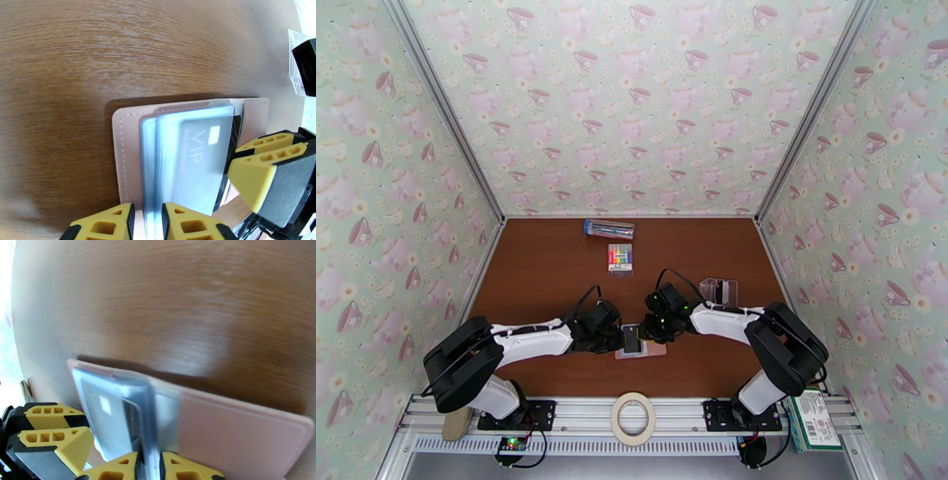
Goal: Put the credit cards into the card holder
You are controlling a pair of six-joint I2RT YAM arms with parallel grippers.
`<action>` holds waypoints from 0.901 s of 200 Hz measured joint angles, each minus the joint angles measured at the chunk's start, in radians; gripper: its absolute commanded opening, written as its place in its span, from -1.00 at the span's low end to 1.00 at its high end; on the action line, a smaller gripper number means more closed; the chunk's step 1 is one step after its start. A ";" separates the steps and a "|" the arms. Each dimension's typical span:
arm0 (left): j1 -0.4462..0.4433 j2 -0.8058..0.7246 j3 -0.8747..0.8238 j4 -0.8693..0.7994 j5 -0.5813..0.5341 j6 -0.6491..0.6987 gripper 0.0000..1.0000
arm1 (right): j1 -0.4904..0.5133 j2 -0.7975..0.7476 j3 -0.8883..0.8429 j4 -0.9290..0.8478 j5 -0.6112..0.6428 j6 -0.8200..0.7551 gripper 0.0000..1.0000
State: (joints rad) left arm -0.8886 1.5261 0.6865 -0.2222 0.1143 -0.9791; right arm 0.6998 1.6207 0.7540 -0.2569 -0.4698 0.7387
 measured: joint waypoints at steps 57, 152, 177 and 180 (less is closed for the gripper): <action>0.000 0.000 0.000 -0.001 0.000 0.000 -0.45 | 0.022 0.019 0.024 -0.003 0.019 0.002 -0.70; 0.000 -0.018 0.000 -0.019 -0.015 0.003 -0.43 | 0.027 -0.009 0.052 -0.071 0.075 -0.010 -0.46; 0.000 -0.040 0.000 -0.030 -0.024 0.003 -0.43 | 0.027 -0.012 0.054 -0.076 0.082 -0.009 -0.62; 0.000 -0.041 0.000 -0.031 -0.024 0.003 -0.43 | 0.027 -0.012 0.054 -0.077 0.082 -0.010 -0.64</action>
State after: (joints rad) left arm -0.8886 1.4849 0.6865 -0.2527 0.0906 -0.9764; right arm 0.7273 1.6085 0.8082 -0.3340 -0.3874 0.7284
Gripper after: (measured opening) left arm 0.285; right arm 0.225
